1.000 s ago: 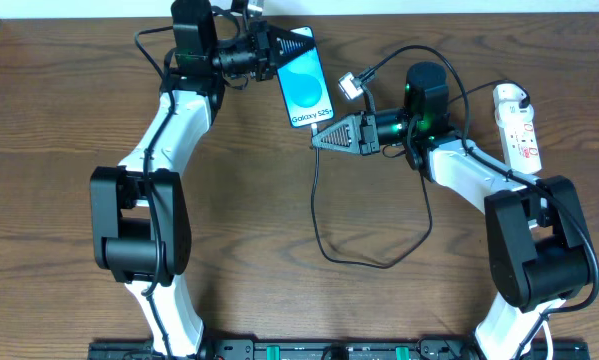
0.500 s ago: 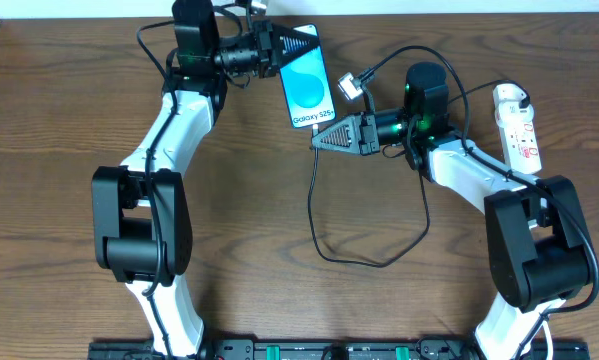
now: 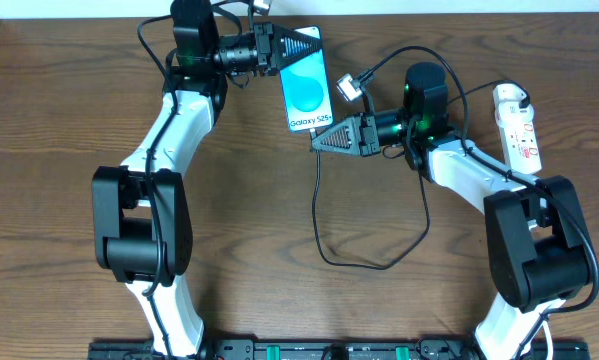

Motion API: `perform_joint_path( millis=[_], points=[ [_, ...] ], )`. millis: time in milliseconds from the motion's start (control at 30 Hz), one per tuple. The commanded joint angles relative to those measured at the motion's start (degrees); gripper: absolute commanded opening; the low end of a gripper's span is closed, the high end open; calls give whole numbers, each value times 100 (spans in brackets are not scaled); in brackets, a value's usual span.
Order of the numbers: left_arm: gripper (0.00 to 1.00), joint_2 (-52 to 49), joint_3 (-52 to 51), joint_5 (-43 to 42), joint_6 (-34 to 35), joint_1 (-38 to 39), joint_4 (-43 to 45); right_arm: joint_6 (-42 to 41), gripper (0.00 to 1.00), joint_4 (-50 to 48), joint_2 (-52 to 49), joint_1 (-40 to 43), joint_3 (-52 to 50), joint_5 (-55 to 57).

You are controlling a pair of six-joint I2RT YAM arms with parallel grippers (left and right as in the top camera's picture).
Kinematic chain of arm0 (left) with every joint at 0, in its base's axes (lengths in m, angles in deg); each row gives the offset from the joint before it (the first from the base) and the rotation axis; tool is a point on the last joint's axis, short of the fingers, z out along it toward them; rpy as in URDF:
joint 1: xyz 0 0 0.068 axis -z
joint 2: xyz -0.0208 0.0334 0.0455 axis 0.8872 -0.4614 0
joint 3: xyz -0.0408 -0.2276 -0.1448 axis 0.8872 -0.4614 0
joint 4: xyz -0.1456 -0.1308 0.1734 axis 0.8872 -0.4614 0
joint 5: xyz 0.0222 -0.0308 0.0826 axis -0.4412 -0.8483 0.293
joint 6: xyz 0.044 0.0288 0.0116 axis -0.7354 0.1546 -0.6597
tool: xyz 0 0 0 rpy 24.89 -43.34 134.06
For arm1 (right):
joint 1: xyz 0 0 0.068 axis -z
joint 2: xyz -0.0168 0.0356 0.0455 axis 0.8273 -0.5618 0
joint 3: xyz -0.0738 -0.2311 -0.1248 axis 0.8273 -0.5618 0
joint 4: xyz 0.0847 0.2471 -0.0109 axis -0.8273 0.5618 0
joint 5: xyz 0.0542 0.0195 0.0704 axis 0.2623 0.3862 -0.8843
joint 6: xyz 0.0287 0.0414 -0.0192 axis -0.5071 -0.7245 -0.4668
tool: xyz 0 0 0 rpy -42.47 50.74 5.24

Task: Plug charger to phone and switch on socket
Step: 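Push the connector into the phone's port with the right gripper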

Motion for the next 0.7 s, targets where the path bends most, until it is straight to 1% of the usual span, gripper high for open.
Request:
perform_joint_path(
  millis=[0, 167, 267, 467, 667],
  points=[
    [8, 170, -17, -404, 37, 66, 13, -48, 1, -37, -7, 44, 0, 363],
    [7, 170, -17, -116, 35, 68, 13, -94, 1, -52, -7, 35, 0, 428],
    [7, 170, -17, -109, 26, 66, 13, -278, 1, -254, -7, 35, 0, 461],
    [7, 170, -17, -109, -13, 66, 15, -785, 1, -962, -7, 35, 0, 568],
    [7, 170, -17, -114, -13, 66, 15, -844, 1, -1038, -7, 37, 0, 568]
  ],
)
